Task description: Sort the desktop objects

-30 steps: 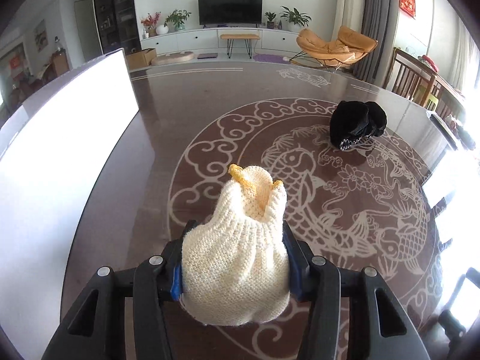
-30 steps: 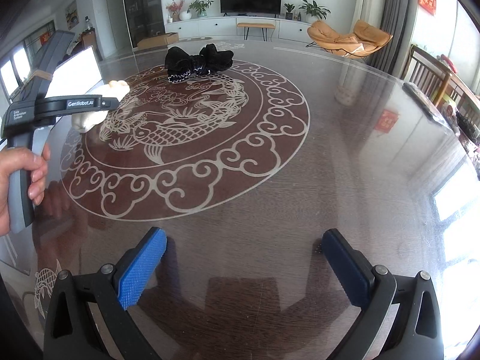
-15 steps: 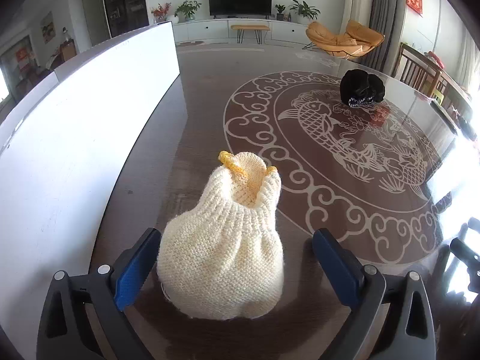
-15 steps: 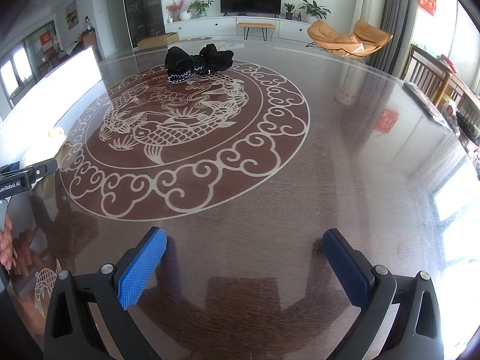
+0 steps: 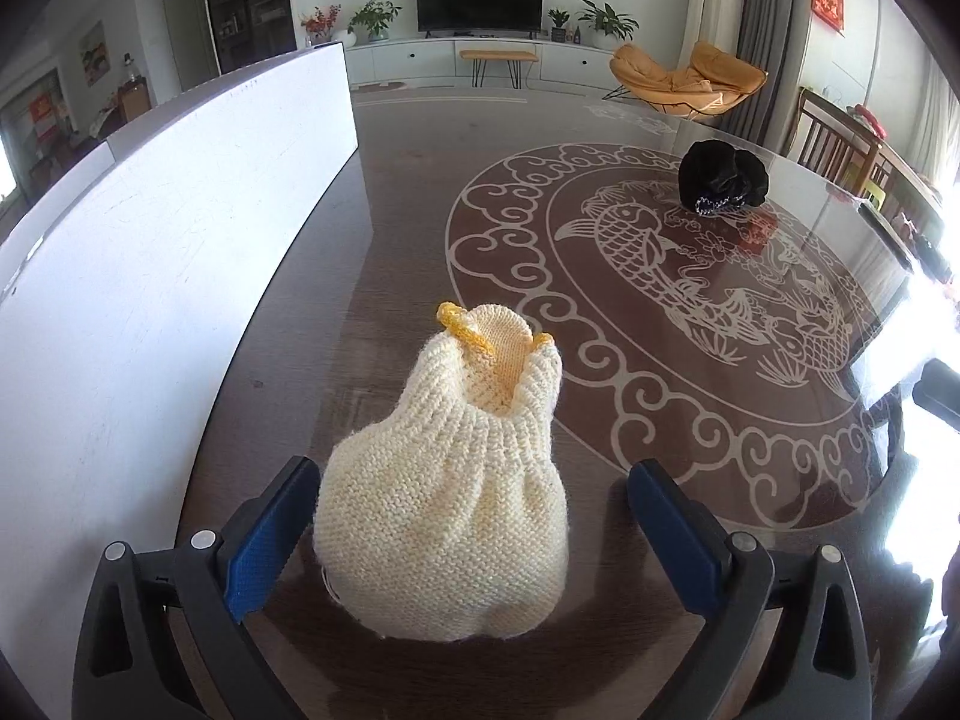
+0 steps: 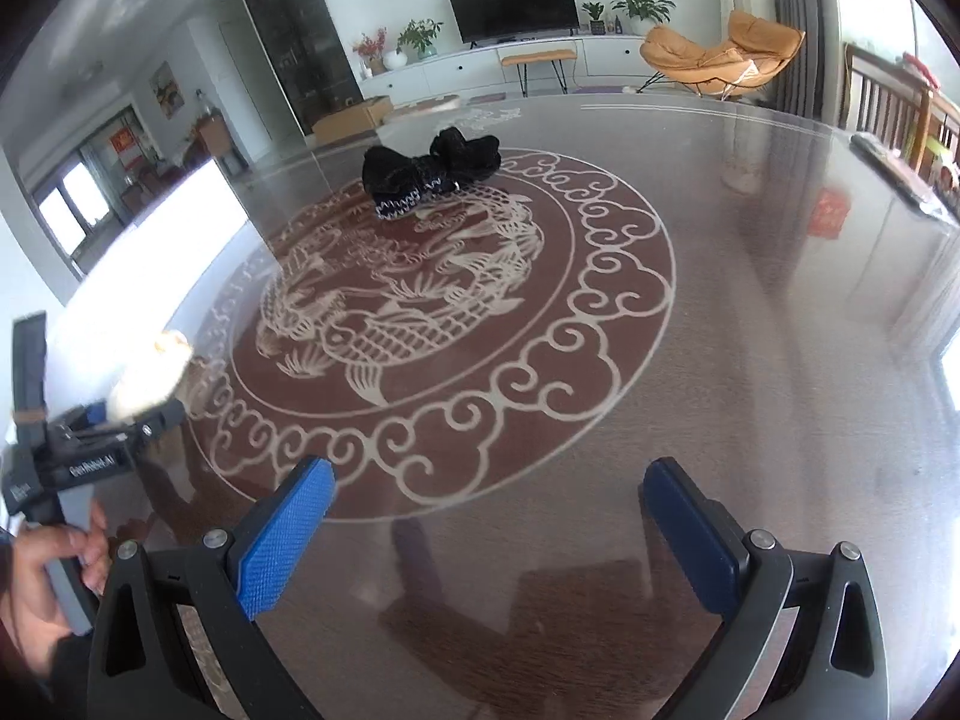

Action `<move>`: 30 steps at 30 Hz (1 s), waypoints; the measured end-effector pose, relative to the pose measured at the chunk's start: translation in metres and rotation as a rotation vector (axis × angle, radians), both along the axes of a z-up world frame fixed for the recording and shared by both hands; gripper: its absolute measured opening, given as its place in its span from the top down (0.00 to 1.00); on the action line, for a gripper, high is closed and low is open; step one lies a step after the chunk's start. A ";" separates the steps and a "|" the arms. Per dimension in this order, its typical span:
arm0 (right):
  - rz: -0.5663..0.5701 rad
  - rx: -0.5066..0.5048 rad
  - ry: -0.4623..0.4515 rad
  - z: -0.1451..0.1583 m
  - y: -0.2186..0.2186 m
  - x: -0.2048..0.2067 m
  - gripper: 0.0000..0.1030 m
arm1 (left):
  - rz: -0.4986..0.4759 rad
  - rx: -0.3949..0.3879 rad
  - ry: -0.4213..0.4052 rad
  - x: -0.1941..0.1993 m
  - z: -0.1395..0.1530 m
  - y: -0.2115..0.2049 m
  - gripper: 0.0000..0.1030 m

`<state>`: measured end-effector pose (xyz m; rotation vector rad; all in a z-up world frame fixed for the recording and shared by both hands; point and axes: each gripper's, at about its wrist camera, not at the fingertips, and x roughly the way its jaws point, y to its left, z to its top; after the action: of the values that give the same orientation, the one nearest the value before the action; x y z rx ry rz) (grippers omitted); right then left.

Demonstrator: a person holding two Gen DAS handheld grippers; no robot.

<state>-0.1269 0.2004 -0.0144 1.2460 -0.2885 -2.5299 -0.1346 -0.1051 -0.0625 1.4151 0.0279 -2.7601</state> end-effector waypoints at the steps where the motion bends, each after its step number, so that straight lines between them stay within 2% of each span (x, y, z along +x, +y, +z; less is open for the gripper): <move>1: -0.026 -0.068 -0.009 0.002 0.003 -0.012 0.00 | 0.004 -0.004 0.000 0.000 0.000 0.000 0.00; 5: -0.108 -0.260 -0.109 -0.001 -0.006 -0.079 0.00 | 0.042 0.012 0.005 0.001 0.002 -0.008 0.00; 9: -0.173 -0.252 -0.148 0.001 -0.039 -0.148 0.00 | 0.042 0.003 0.002 0.001 0.002 -0.006 0.00; 12: -0.251 -0.292 -0.196 -0.002 -0.061 -0.191 0.00 | 0.042 0.004 0.003 0.001 0.002 -0.006 0.00; 14: -0.295 -0.264 -0.199 0.000 -0.074 -0.211 0.00 | 0.042 0.004 0.003 0.001 0.002 -0.006 0.00; 16: -0.279 -0.168 -0.193 0.003 -0.093 -0.224 0.01 | 0.042 0.004 0.003 0.002 0.002 -0.006 0.00; 17: -0.254 -0.092 -0.189 0.005 -0.103 -0.227 0.08 | 0.042 0.004 0.003 0.002 0.002 -0.006 0.00; 18: -0.226 -0.006 -0.176 0.007 -0.114 -0.228 0.17 | 0.042 0.005 0.004 0.001 0.001 -0.006 0.00; 19: -0.186 0.063 -0.158 0.008 -0.124 -0.226 0.38 | 0.042 0.006 0.004 0.002 0.001 -0.006 0.00; 20: -0.127 0.104 -0.141 0.009 -0.133 -0.223 0.48 | 0.042 0.006 0.004 0.002 0.001 -0.006 0.00; 22: -0.023 0.147 -0.112 0.010 -0.145 -0.212 0.60 | 0.042 0.006 0.004 0.002 0.001 -0.006 0.00; 26: 0.156 0.185 -0.076 0.009 -0.153 -0.166 0.61 | 0.042 0.006 0.004 0.002 0.001 -0.006 0.00; 30: 0.300 0.237 -0.024 0.008 -0.141 -0.086 0.61 | 0.042 0.006 0.004 0.001 0.001 -0.006 0.00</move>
<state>-0.2129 0.0590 -0.0065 1.2928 0.1872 -2.3388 -0.1331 -0.1107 -0.0617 1.3935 0.0657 -2.7316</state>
